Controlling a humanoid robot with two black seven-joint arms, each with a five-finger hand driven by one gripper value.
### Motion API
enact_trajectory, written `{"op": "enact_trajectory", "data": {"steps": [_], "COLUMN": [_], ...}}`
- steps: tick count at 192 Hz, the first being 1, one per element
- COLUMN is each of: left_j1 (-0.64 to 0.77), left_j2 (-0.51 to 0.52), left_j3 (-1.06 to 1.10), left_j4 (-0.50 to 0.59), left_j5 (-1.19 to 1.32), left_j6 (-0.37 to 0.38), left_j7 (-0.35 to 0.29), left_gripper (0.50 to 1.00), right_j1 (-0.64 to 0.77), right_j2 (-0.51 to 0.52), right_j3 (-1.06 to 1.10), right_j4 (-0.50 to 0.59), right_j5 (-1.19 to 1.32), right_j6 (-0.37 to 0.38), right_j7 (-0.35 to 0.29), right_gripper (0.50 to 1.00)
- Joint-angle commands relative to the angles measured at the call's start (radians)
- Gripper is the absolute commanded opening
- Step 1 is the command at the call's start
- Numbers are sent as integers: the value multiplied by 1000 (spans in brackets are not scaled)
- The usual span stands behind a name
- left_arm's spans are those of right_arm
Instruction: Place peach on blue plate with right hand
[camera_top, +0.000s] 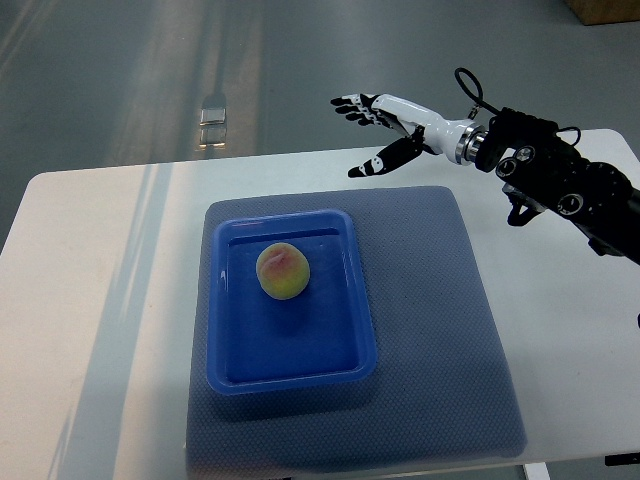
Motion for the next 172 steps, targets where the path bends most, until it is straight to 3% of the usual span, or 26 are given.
{"op": "enact_trajectory", "data": {"steps": [1, 24, 72, 125, 172], "left_j1": [0, 0, 0, 0, 0], "left_j2": [0, 0, 0, 0, 0], "left_j3": [0, 0, 0, 0, 0], "left_j4": [0, 0, -3, -5, -5], "left_j5": [0, 0, 0, 0, 0], "left_j6": [0, 0, 0, 0, 0], "left_j7": [0, 0, 0, 0, 0], "left_gripper": [1000, 1000, 1000, 1000, 1000], "right_j1": [-26, -51, -86, -110, -127], "right_j2": [0, 6, 4, 4, 9], "right_j3": [72, 167, 175, 190, 192], "right_j4": [-6, -46, -83, -84, -84], "right_j5": [114, 342, 608, 848, 862], "right_j6": [-56, -148, -195, -198, -192], "right_j7": [-66, -144, -187, -192, -170], "right_gripper": [928, 928, 930, 932, 932]}}
